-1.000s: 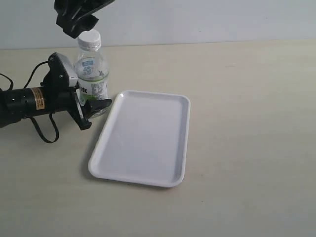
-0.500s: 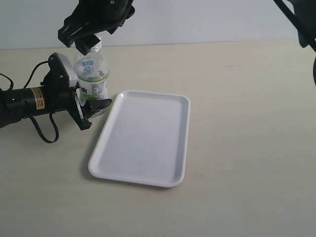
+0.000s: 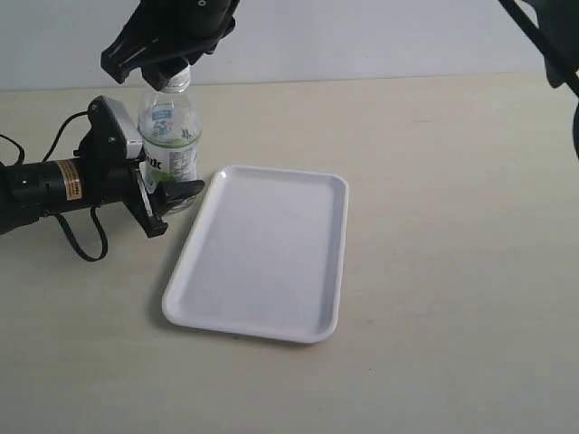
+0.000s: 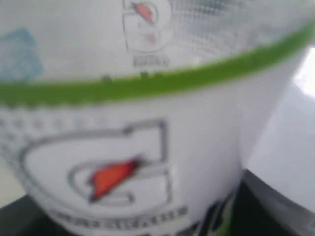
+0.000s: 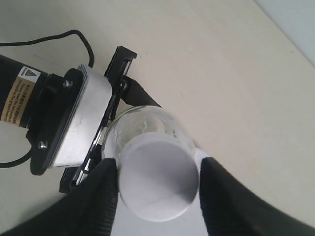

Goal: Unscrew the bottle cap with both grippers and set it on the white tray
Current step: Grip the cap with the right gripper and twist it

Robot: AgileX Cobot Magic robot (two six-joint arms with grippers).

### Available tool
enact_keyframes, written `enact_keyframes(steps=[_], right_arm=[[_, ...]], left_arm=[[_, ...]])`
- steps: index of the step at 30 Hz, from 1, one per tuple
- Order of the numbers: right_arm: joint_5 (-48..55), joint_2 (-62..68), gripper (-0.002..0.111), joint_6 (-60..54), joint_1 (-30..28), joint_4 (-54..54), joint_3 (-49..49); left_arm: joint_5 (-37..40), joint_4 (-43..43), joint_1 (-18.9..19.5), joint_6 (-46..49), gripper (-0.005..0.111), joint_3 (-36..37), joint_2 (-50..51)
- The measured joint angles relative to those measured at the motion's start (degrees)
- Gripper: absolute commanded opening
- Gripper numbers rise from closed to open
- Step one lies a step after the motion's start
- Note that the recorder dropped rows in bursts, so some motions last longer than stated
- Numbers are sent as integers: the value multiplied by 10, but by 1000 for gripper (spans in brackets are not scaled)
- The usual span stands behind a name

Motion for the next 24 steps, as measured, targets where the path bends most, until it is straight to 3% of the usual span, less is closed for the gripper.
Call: enact_keyframes(steps=[4,6,12,24], right_arm=[[0,0,7,0,0,0,0],[0,0,0,0,0,0,0],[0,0,0,-47,0,14,0],[4,0,0,-276,0,33,0]], left_arm=[[0,-1,0,0,0,0,0],[0,-1,0,0,0,0,0],[0,-1,0,1,0,0,0],[-1,-1,0,7,0,0,0]])
